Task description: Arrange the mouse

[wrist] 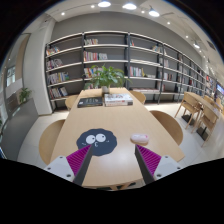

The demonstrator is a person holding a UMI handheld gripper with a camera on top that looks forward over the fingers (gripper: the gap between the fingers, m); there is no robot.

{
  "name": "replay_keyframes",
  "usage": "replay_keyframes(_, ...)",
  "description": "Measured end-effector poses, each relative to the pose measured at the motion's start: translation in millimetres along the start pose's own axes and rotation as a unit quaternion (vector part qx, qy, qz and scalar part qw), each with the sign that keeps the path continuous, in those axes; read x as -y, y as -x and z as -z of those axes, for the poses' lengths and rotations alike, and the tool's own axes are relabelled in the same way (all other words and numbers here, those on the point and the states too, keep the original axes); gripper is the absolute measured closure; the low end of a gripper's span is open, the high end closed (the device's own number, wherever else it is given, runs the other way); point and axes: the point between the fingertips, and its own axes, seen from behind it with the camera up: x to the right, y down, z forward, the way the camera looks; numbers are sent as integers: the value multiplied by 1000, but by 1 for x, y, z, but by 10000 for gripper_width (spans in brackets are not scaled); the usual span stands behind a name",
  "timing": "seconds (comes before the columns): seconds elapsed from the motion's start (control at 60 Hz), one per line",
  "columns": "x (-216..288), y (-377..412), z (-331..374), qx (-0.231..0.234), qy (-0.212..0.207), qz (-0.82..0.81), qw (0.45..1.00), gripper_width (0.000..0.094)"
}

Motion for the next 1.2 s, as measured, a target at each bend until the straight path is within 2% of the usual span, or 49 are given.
replay_keyframes(0.083,-15,-6,-1,1,21,8,1000,81)
replay_keyframes(0.267,-78,-66,-55,-2,62,27,998,79)
replay_keyframes(0.417,-97,-113,-100,0,81,45,996,79)
replay_keyframes(0.683,-95,-168,-185,28,112,78,990,84)
replay_keyframes(0.9,-75,-175,-250,66,113,82,988,71)
replay_keyframes(1.067,-56,-180,-285,76,115,67,988,77)
replay_keyframes(1.117,-53,-181,-292,76,116,61,988,110)
replay_keyframes(1.2,-50,-182,-299,77,120,58,988,255)
